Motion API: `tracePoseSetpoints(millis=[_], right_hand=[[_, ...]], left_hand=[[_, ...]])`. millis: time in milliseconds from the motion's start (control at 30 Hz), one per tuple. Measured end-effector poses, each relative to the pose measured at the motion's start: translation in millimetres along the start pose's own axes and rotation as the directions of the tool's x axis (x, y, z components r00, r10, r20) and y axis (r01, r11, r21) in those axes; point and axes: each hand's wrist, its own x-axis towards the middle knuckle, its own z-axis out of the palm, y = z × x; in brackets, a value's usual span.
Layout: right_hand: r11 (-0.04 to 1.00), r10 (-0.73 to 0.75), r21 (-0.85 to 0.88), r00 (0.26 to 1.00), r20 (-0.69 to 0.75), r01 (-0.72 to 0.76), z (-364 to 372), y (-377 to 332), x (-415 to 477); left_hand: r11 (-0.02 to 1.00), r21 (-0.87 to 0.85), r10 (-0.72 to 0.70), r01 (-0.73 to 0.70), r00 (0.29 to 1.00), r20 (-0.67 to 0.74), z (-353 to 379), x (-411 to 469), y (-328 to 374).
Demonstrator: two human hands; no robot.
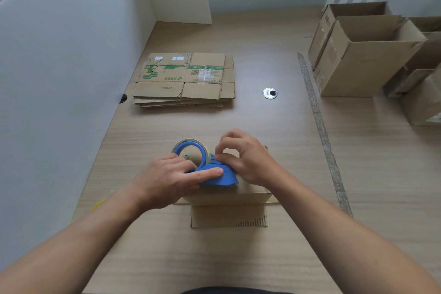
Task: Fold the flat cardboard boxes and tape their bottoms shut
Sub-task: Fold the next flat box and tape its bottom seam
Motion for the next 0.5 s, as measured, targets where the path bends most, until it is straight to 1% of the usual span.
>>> tracePoseSetpoints(millis=[67, 133, 333, 400, 500], right_hand=[[0.999, -0.043, 0.022, 0.999, -0.011, 0.043, 0.2, -2.9, -2.8], [0.997, -0.073, 0.005, 0.997, -0.027, 0.073, -0.2, -4.1, -4.5], [0.978, -0.164, -0.154, 0.973, -0.160, 0.140, 1.9, -1.4, -18.0], [0.980, -0.159, -0.149, 0.970, -0.183, 0.132, 0.7, 3.3, -24.8], [0.992, -0.112, -0.078, 0.979, -0.172, 0.099, -1.5, 11.2, -36.1]], left_hand=[[1.000, 0.005, 0.001, -0.001, 1.000, 0.007, -0.2, -0.2, 0.0], [1.000, 0.003, 0.005, -0.005, 1.000, 0.005, 1.0, -0.2, -0.4], [1.000, -0.016, 0.002, -0.002, 1.000, 0.011, 2.5, -1.6, -1.5], [1.000, -0.015, 0.004, -0.003, 1.000, 0.013, 2.2, -2.2, -1.2], [1.000, -0.023, 0.008, -0.008, 1.000, 0.010, 2.4, -1.8, -0.1]])
